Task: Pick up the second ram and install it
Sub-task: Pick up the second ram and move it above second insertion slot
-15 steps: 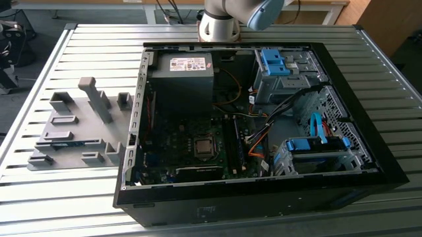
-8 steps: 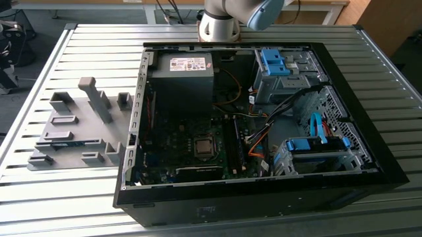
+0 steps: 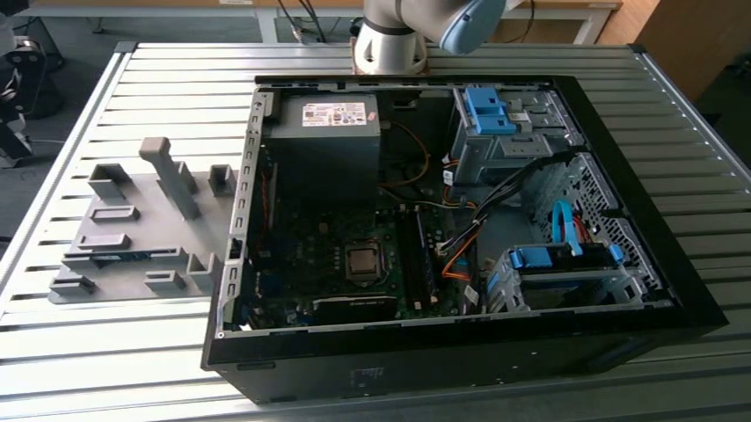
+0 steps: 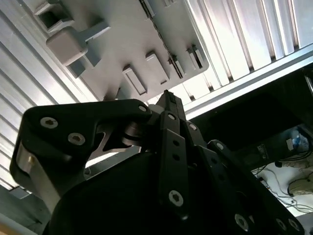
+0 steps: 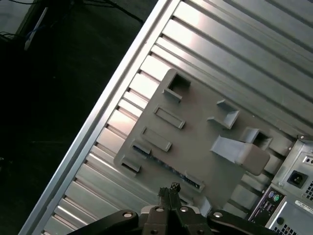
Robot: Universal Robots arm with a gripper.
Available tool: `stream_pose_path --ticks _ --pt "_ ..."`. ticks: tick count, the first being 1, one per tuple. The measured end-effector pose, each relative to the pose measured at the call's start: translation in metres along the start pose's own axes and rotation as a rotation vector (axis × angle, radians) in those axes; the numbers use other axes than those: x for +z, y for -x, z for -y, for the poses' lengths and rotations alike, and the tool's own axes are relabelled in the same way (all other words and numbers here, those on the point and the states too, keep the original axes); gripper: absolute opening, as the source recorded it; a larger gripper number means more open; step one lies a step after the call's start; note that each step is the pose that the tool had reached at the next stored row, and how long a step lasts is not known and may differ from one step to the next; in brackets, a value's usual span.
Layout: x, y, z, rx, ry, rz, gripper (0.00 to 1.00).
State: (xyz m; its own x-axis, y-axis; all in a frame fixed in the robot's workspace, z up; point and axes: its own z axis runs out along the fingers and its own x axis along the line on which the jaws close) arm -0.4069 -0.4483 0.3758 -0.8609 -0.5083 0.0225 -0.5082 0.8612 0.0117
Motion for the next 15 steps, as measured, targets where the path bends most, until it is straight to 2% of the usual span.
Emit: stream_pose_path --ticks 12,13,15 --pt "0.0003 0.0000 0.0000 -0.216 -0.0049 -0.0027 0.11" --pt "0.0004 0.0000 0.0000 -0.254 -0.0057 -0.0030 0.11" --pt "0.0004 0.0000 0.0000 -0.290 -0.0065 -0.0034 0.11"
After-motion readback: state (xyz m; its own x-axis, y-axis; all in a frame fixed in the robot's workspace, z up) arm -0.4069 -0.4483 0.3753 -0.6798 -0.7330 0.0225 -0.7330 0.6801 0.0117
